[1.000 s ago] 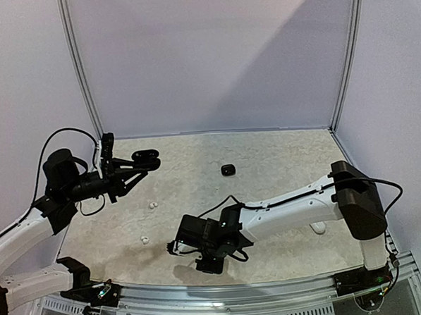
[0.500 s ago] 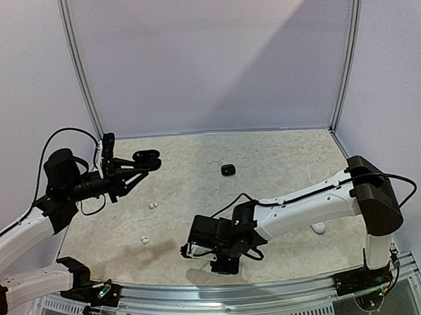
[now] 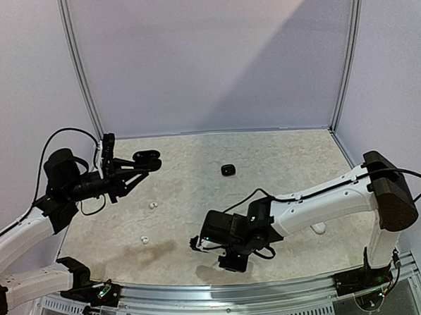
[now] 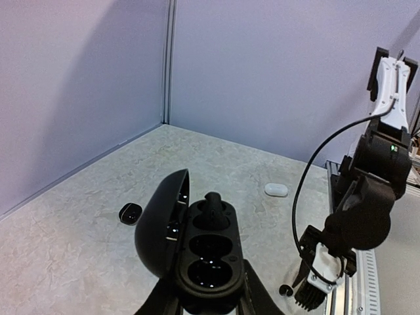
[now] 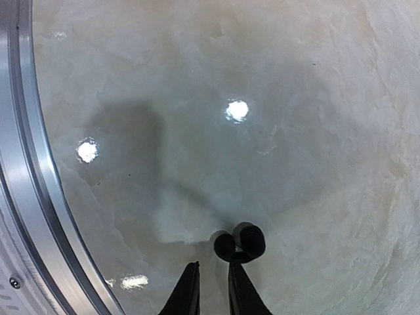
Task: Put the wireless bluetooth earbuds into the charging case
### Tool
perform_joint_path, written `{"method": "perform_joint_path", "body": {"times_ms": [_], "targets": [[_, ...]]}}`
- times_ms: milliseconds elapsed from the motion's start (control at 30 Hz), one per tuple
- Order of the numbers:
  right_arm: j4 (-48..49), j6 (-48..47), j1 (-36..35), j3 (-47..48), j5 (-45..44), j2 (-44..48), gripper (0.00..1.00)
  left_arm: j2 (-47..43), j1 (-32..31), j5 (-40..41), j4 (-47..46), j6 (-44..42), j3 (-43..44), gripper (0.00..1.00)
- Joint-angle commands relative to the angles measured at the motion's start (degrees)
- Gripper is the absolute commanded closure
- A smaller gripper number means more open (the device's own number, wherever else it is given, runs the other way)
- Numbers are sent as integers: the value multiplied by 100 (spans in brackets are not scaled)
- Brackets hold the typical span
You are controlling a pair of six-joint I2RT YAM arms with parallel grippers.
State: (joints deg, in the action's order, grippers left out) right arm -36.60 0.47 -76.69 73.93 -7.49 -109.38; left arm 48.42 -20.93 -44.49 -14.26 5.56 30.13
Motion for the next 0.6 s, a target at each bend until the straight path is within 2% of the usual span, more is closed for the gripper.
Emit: {"method": "perform_joint_path", "body": {"times_ms": [0, 133, 200, 233, 400, 500, 567], "targets": [[900, 605, 276, -465, 272, 807, 82, 35, 57, -75, -48, -64, 7, 100], [1475, 1318, 553, -846, 326, 1259, 77, 25, 49, -68, -50, -55, 1, 100], [1319, 1997, 745, -789, 80, 1294, 72, 13, 57, -52, -49, -44, -5, 100], [1143, 2558, 843, -694, 90, 1248, 70, 12, 54, -51, -37, -53, -5, 100], [588, 3924, 907, -236, 405, 716, 64, -7, 55, -52, -6, -68, -5, 100], [694, 4674, 883, -437, 612, 610, 63, -12, 61, -42, -10, -71, -14, 100], [746, 5127, 837, -633, 629, 632, 65, -21, 57, -59, -24, -79, -15, 100]]}}
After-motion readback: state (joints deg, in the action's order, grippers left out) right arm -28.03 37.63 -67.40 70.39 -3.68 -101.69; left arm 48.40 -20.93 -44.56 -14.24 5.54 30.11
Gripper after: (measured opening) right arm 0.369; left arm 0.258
